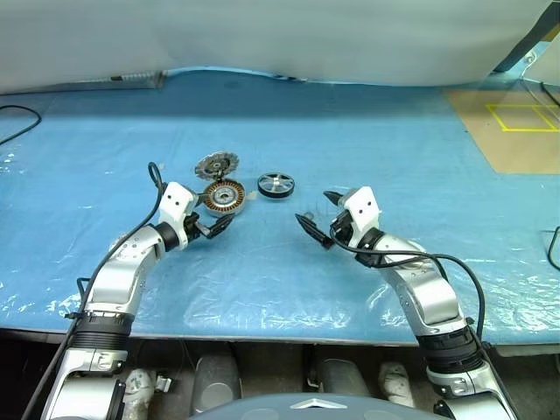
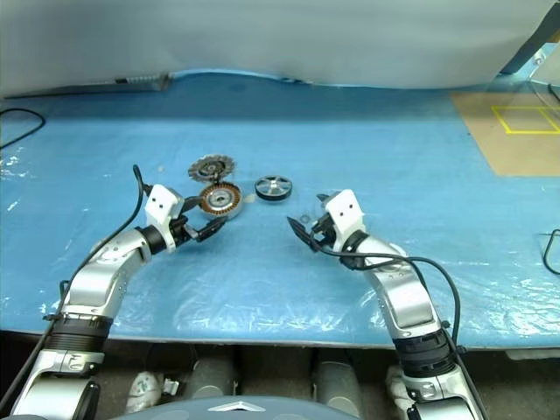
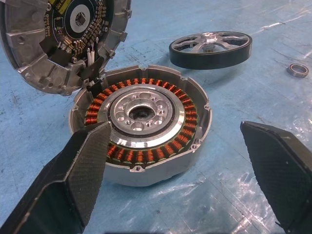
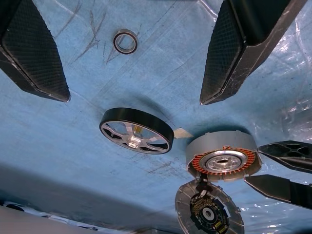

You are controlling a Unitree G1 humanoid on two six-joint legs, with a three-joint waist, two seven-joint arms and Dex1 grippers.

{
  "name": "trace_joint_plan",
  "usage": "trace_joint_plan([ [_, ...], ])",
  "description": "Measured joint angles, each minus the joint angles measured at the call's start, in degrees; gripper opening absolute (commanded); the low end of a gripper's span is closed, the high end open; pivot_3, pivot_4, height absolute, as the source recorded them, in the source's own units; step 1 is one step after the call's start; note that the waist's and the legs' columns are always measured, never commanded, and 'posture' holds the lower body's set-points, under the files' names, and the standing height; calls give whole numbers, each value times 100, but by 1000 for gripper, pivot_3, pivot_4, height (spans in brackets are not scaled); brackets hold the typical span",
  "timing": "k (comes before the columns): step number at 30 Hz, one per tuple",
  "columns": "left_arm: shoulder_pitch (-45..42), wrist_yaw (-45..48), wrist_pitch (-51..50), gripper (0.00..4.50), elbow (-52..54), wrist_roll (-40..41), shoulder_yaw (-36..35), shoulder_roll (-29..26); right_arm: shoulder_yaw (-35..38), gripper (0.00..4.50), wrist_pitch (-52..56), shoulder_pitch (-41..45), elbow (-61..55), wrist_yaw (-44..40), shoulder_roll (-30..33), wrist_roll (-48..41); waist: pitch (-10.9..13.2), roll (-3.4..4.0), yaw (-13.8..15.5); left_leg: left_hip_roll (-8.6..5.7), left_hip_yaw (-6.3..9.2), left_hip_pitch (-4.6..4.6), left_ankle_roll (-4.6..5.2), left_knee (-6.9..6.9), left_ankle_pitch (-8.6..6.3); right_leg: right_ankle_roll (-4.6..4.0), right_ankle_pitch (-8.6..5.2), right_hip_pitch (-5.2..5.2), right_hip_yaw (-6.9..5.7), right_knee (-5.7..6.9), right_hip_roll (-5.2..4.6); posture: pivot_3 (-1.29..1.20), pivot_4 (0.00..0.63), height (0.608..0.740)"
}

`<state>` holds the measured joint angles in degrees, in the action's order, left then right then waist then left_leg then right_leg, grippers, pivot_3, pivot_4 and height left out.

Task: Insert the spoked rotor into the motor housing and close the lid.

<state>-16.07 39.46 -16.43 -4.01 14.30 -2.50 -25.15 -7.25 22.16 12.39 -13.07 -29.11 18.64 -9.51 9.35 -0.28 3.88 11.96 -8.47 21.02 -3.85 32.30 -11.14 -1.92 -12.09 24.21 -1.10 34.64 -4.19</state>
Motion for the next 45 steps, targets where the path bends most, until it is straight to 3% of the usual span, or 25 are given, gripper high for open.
trace_joint_plan([
  [25, 346, -259, 548, 4500, -48, -3, -210, 104, -276, 4485, -156, 546, 565, -434, -68, 56, 0, 0, -10, 1, 0, 1, 0, 1, 0, -1, 0, 2, 0, 3, 1, 0, 150, 740],
  [32, 809, -341, 1387, 4500, -62, 36, -407, 341, -1101, 4485, 16, 1691, 1093, -1018, 106, 512, 0, 0, -93, 2, -1, 2, 0, 3, 0, -3, -1, 2, 0, 5, 1, 0, 150, 740],
  [39, 1468, -228, 1539, 4500, 298, 71, -361, 382, -2241, 4485, -247, 3228, 2291, -2144, 251, 1327, 2, -4, -155, 9, -1, 8, 2, 5, 0, -12, -6, 10, -5, 14, 2, 0, 150, 740],
  [45, 1769, -280, 1573, 4500, 800, 99, -382, 380, -2531, 4485, -967, 4320, 3948, -2361, -461, 1839, 4, -6, -169, 20, -5, 8, 3, 12, 0, -21, -10, 12, -8, 23, 4, 0, 150, 740],
])
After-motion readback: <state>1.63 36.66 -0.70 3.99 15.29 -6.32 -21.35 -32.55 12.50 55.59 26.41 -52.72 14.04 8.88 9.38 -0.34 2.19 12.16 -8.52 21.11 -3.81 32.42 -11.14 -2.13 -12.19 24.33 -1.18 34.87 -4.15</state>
